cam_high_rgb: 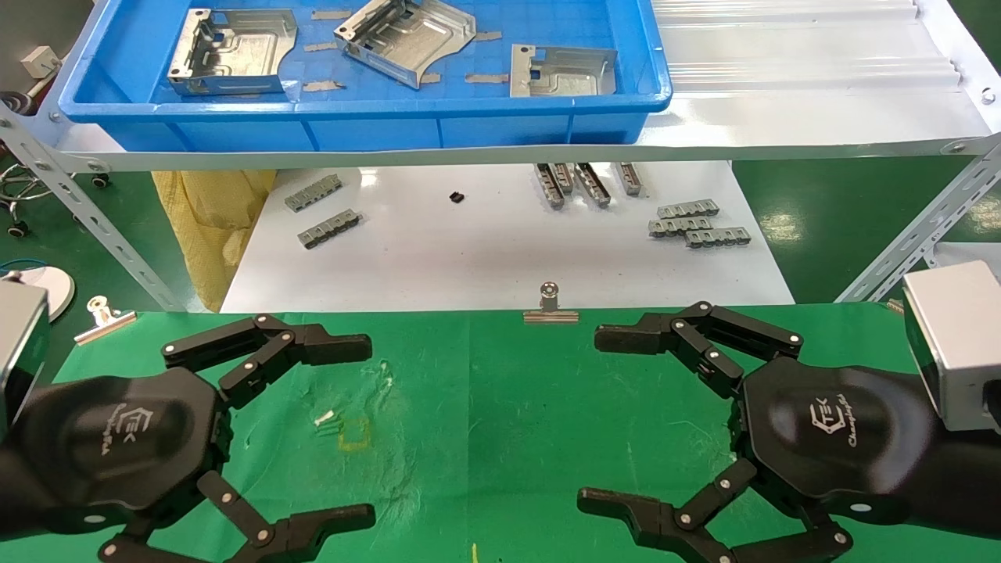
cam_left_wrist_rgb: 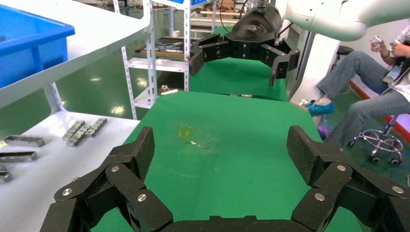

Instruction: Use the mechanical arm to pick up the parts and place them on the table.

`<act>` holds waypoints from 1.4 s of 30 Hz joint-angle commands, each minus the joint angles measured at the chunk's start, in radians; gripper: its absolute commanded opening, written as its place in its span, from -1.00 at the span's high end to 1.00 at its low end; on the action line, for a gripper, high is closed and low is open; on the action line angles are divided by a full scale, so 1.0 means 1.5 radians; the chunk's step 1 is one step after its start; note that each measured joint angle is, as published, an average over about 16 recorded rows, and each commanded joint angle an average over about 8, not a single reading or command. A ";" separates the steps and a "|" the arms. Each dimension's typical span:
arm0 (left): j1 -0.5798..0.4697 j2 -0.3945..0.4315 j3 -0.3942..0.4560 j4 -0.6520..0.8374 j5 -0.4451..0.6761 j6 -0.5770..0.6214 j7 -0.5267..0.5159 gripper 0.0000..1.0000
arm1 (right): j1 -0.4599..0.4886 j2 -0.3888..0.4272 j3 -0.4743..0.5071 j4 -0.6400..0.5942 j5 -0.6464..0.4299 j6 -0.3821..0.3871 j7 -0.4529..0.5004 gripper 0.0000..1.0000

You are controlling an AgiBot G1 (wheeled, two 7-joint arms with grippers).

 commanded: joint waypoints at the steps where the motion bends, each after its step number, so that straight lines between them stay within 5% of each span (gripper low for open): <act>1: 0.000 0.000 0.000 0.000 0.000 0.000 0.000 -1.00 | 0.000 0.000 0.000 0.000 0.000 0.000 0.000 -1.00; 2: 0.000 0.000 0.000 0.000 0.000 0.000 0.000 -1.00 | 0.000 0.000 0.000 0.000 0.000 0.000 0.000 -0.99; 10: 0.000 0.000 0.000 0.000 0.000 0.000 0.000 -1.00 | 0.000 0.000 0.000 0.000 0.000 0.000 0.000 1.00; 42: 0.000 0.000 0.000 0.000 0.000 0.000 0.000 -1.00 | 0.000 0.000 0.000 0.000 0.000 0.000 0.000 1.00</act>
